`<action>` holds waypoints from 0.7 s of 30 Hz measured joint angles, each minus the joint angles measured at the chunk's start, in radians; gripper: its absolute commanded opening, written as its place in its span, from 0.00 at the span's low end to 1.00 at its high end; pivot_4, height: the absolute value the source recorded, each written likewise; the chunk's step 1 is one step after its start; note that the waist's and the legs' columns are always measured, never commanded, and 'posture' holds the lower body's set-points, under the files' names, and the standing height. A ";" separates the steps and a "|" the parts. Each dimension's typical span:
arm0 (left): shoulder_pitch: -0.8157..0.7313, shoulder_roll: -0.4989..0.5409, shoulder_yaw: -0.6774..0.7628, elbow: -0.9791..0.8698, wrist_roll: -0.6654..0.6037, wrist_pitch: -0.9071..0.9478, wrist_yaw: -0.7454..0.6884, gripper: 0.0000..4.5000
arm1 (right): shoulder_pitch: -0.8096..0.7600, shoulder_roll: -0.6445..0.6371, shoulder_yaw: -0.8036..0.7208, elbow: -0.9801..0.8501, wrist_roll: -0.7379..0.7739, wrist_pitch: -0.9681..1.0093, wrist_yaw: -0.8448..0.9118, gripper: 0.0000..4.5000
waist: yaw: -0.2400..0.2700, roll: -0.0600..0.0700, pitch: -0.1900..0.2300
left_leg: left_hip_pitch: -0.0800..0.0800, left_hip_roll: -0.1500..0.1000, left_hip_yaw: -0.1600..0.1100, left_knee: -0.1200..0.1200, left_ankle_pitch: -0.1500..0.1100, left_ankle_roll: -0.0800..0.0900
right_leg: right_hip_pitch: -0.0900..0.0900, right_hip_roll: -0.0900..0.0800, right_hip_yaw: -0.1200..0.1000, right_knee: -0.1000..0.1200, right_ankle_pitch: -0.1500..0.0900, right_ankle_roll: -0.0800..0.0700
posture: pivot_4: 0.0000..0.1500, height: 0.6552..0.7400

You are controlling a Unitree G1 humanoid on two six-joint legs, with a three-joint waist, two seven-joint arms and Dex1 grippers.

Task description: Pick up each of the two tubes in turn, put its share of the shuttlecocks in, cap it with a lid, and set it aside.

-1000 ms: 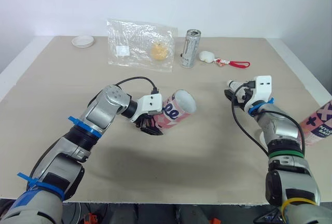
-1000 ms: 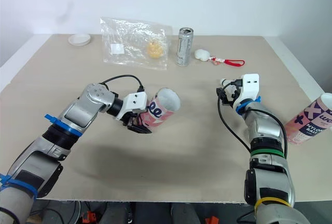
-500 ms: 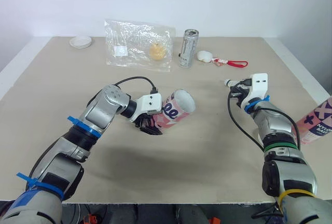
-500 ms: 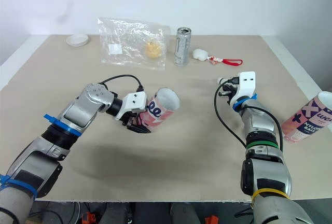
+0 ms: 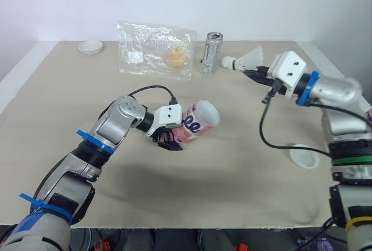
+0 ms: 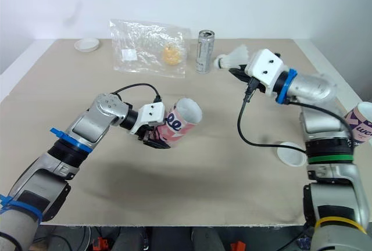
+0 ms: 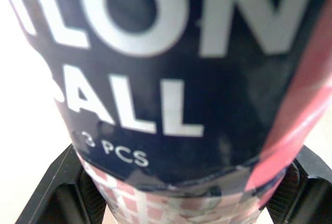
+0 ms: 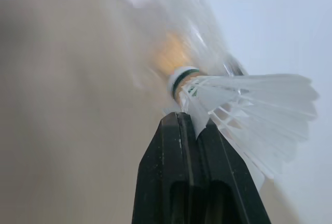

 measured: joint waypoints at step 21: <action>-0.003 -0.014 0.001 0.016 0.000 -0.015 0.002 0.74 | 0.115 -0.130 0.031 -0.415 0.141 0.027 0.322 0.02 | 0.008 0.000 0.000 | 0.000 0.000 0.000 0.001 0.000 0.000 | 0.000 -0.001 -0.001 0.000 0.000 0.000 | 1.00 1.00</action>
